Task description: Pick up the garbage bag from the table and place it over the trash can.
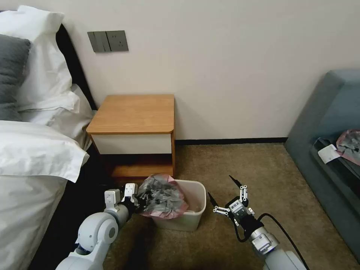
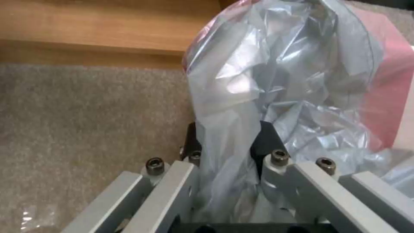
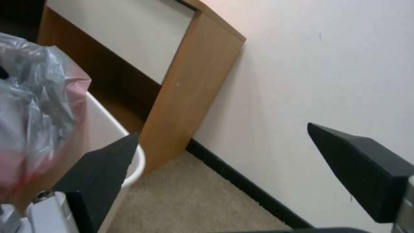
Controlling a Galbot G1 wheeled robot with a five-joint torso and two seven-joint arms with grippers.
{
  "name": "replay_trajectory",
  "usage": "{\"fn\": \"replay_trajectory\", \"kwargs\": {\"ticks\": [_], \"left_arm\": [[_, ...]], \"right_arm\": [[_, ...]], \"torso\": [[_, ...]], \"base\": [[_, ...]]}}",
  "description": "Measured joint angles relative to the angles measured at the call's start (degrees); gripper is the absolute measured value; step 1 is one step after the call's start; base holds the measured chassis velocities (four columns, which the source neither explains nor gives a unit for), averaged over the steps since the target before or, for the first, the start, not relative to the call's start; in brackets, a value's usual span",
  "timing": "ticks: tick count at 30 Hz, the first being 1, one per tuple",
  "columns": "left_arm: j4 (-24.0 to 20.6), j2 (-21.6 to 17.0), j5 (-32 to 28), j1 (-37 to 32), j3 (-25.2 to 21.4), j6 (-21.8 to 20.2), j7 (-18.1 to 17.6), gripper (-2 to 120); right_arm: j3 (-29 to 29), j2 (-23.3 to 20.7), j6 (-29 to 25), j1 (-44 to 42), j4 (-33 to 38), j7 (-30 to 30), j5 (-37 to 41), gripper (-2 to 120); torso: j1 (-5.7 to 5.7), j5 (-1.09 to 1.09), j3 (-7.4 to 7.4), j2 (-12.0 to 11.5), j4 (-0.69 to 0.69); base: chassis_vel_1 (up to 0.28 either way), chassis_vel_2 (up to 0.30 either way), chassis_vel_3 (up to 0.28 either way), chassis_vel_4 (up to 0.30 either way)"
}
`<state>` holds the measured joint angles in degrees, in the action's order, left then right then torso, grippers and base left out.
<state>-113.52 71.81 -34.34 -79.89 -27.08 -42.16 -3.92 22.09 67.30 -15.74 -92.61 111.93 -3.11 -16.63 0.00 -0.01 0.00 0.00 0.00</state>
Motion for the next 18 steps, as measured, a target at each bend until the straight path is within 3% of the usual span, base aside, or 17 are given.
{"fn": "replay_trajectory", "kwargs": {"ticks": [8, 12, 15, 16, 18], "left_arm": [[-1.6, 0.73, 0.04, -1.0, -0.65, -0.01, -1.55, 10], [-3.04, 1.45, 0.0, -2.49, -1.0, 2.82, -2.46, 10], [-4.68, 1.37, -0.73, -4.1, -1.01, 10.0, -3.0, 10], [-4.68, 1.37, -0.73, -4.1, -1.01, 10.0, -3.0, 10], [-5.41, 0.99, -0.14, -5.04, -0.96, 16.26, -2.98, 10]], "right_arm": [[-0.16, 0.23, 0.12, 0.03, 0.9, 0.16, 0.0, 100], [-0.76, 0.71, 0.16, -0.23, 2.7, 0.91, 0.91, 100], [-2.23, 1.44, 3.69, -1.0, 8.35, 1.86, 7.05, 100], [-2.23, 1.44, 3.69, -1.0, 8.35, 1.86, 7.05, 100], [-3.53, 1.33, 9.74, -1.76, 13.91, 2.45, 14.4, 100]], "torso": [[0.0, 0.0, 0.0, 0.0, 0.0], [0.0, 0.0, 0.0, 0.0, 0.01], [0.0, 0.0, 0.0, 0.0, 0.01], [0.0, 0.0, 0.0, 0.0, 0.01], [0.0, 0.0, 0.0, 0.0, 0.0]], "base": [[0.0, 0.0, 0.0, 0.0], [0.0, 0.0, 0.0, 0.0], [0.0, 0.0, 0.0, 0.0], [0.0, 0.0, 0.0, 0.0], [0.0, 0.0, 0.0, 0.0]]}}
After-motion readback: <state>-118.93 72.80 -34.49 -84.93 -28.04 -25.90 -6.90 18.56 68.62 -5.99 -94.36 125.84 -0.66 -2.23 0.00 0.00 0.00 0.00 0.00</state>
